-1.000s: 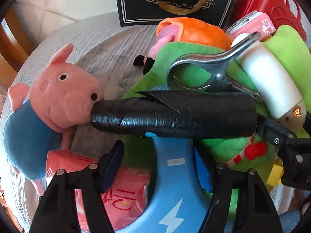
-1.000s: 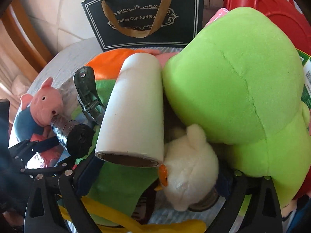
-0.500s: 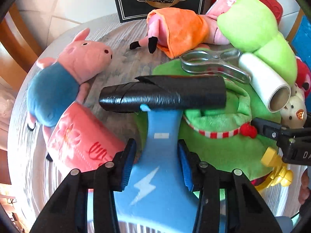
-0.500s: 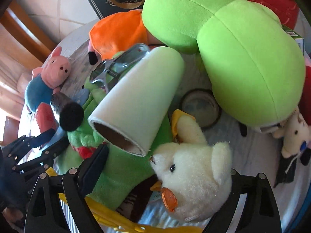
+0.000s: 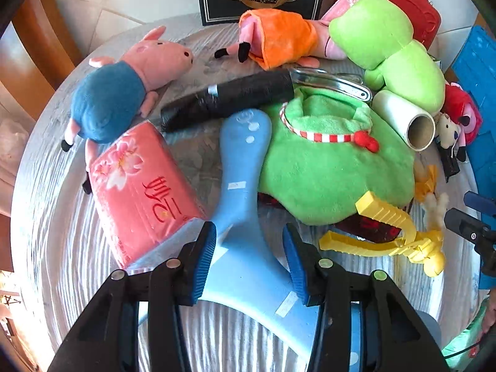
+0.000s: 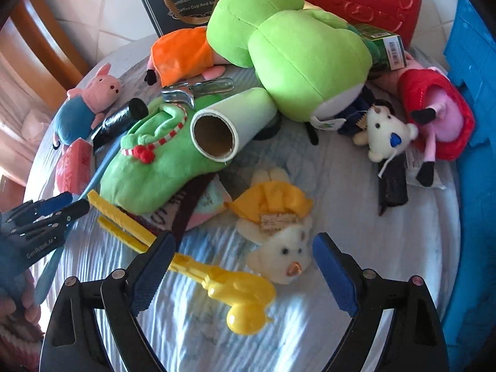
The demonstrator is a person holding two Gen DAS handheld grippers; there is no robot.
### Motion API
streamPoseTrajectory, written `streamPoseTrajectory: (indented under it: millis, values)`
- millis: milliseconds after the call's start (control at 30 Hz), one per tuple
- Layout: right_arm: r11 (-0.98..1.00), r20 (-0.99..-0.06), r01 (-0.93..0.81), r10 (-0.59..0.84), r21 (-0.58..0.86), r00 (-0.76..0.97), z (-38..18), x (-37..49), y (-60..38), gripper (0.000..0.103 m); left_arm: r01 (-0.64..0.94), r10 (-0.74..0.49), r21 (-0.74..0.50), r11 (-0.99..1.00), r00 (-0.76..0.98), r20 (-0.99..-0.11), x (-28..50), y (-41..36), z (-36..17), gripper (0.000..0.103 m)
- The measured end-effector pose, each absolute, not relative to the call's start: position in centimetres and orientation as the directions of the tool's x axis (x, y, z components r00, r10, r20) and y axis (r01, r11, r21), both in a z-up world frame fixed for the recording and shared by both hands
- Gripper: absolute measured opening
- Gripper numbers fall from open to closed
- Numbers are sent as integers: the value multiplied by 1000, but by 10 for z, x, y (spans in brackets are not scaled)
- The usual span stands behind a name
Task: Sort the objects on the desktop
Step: 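Reach the left tool to the blue boomerang while the right tool reaches the yellow duck clip, then grasp the blue boomerang with the left tool while the right tool grasps the yellow duck clip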
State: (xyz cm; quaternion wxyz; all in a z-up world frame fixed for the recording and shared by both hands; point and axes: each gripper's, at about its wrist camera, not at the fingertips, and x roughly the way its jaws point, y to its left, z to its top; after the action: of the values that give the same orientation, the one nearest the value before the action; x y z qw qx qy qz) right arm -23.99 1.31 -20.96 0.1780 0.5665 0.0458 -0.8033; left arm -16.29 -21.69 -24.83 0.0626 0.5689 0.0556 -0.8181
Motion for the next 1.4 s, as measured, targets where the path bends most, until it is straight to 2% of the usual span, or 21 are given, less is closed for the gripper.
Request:
streamPoseTrajectory:
  millis: [133, 333, 433, 467, 500, 533, 600, 733, 800, 1000, 1033, 1133, 1200, 1267, 1333, 1400]
  values:
    - [-929, -942, 355, -208, 107, -262, -221, -228, 19, 94, 168, -63, 14, -986, -290, -955, -144, -208, -267, 45]
    - [-904, -958, 401, -232, 149, -168, -246, -204, 16, 94, 205, -128, 76, -976, -256, -958, -118, -218, -273, 45]
    - [-900, -959, 407, -235, 153, -160, -251, -196, 13, 94, 259, -75, 0, -966, -280, -957, -115, -225, -266, 46]
    - [-901, -957, 405, -240, 156, -165, -250, -194, 14, 94, 278, -49, -35, -960, -289, -956, -116, -226, -264, 48]
    - [-902, -955, 404, -241, 154, -172, -248, -193, 15, 94, 294, -26, -66, -954, -299, -954, -117, -225, -261, 58]
    - [-903, -954, 404, -237, 147, -184, -245, -193, 15, 94, 301, -7, -93, -949, -314, -949, -119, -222, -259, 72]
    - [-904, -949, 406, -233, 133, -210, -243, -196, 17, 94, 307, -3, -108, -946, -341, -940, -125, -214, -258, 85]
    - [-900, -946, 422, -224, 110, -232, -243, -198, 16, 94, 358, -62, -41, -933, -269, -961, -140, -204, -278, 86]
    - [-897, -947, 432, -214, 93, -239, -247, -199, 13, 98, 366, -104, 3, -931, -258, -960, -146, -199, -282, 88]
    - [-889, -943, 450, -218, 86, -250, -256, -201, 7, 99, 327, -166, 74, -942, -265, -950, -142, -191, -278, 89]
    - [-887, -945, 451, -225, 97, -240, -257, -201, 7, 98, 323, -168, 76, -943, -266, -949, -136, -192, -277, 87]
    - [-885, -951, 441, -252, 152, -178, -261, -194, 9, 83, 334, -132, 41, -942, -255, -958, -115, -208, -277, 86]
    - [-873, -949, 437, -292, 214, -118, -265, -188, 10, 83, 354, -121, 31, -935, -236, -964, -100, -224, -277, 86]
    - [-859, -947, 452, -309, 239, -87, -266, -179, 9, 83, 369, -158, 70, -927, -214, -964, -89, -235, -274, 85]
    - [-854, -947, 465, -307, 233, -90, -263, -171, 8, 84, 375, -185, 100, -922, -198, -963, -81, -243, -271, 85]
    - [-860, -950, 470, -288, 200, -123, -257, -169, 9, 88, 388, -169, 77, -918, -209, -963, -77, -248, -267, 85]
